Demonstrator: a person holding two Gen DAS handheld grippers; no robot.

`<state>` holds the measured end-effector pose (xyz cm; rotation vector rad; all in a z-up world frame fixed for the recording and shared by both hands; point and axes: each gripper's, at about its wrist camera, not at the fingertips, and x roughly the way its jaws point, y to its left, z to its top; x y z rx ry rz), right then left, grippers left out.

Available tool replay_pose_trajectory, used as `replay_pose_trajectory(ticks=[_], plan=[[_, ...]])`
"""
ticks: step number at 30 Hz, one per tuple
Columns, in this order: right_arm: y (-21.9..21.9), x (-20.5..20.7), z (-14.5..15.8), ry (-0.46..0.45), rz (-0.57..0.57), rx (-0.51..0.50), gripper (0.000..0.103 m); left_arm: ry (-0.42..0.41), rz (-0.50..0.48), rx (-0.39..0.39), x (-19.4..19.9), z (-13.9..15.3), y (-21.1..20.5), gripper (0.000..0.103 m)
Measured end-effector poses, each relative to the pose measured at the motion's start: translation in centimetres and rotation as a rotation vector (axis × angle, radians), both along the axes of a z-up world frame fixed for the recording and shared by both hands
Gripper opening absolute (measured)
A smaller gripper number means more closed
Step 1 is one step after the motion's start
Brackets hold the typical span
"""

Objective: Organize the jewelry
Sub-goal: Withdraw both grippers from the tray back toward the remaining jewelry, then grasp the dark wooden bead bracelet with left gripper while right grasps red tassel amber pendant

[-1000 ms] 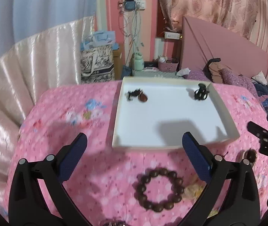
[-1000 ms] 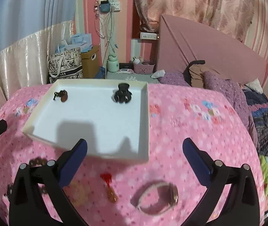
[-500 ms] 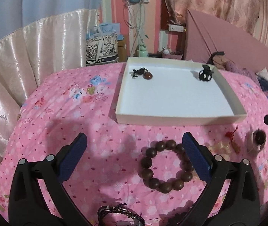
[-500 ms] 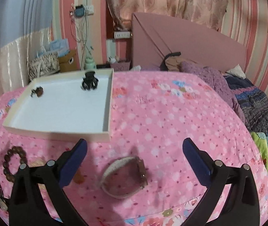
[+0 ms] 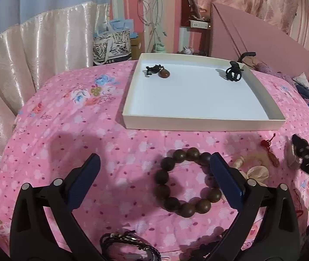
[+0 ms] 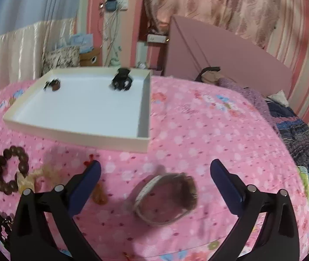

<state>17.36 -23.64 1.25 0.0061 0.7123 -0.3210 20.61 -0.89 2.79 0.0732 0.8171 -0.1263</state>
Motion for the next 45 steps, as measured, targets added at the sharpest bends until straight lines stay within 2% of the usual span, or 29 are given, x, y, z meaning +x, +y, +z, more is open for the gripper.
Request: replay_pose_trajectory(ticks=[1, 4, 6, 8, 10, 13, 21, 24, 28, 33, 38, 42, 45], plan=[[0.2, 0.2, -0.2, 0.004, 0.01, 0.004, 0.098, 0.003, -0.002, -0.002, 0.1, -0.1, 0.0, 0.1], [1.2, 0.4, -0.7, 0.017, 0.044, -0.002, 0.084, 0.014, 0.0, -0.016, 0.4, -0.4, 0.0, 0.099], [1.7, 0.6, -1.0, 0.027, 0.061, -0.006, 0.08, 0.036, 0.001, -0.041, 0.7, -0.7, 0.1, 0.09], [2.1, 0.8, -1.3, 0.035, 0.076, -0.007, 0.072, 0.056, -0.009, -0.047, 0.9, -1.0, 0.1, 0.08], [2.4, 1.0, -1.7, 0.047, 0.09, 0.001, 0.067, 0.062, -0.013, -0.033, 0.9, -1.3, -0.2, 0.078], [2.7, 1.2, -2.2, 0.063, 0.104, 0.013, 0.064, 0.059, -0.016, -0.019, 0.7, -1.4, -0.5, 0.077], [3.3, 1.7, -3.2, 0.092, 0.133, 0.035, 0.064, 0.082, -0.026, -0.005, 1.0, -2.0, -0.8, 0.07], [3.2, 2.0, -3.5, 0.104, 0.14, 0.056, 0.064, 0.102, -0.025, -0.002, 1.2, -2.4, -0.9, 0.065], [2.9, 2.5, -3.8, 0.11, 0.139, 0.076, 0.064, 0.144, -0.033, -0.026, 1.7, -3.0, -0.9, 0.057], [2.6, 3.5, -4.0, 0.108, 0.136, 0.11, 0.063, 0.16, -0.032, -0.035, 1.9, -3.4, -0.8, 0.055], [2.7, 4.0, -4.1, 0.115, 0.143, 0.118, 0.057, 0.195, -0.041, -0.041, 2.4, -4.4, -0.9, 0.041], [2.8, 4.1, -4.2, 0.116, 0.151, 0.117, 0.052, 0.194, -0.045, -0.037, 2.4, -4.6, -1.0, 0.039], [3.0, 4.0, -4.1, 0.112, 0.168, 0.121, 0.039, 0.192, -0.043, -0.029, 2.5, -4.6, -1.0, 0.036]])
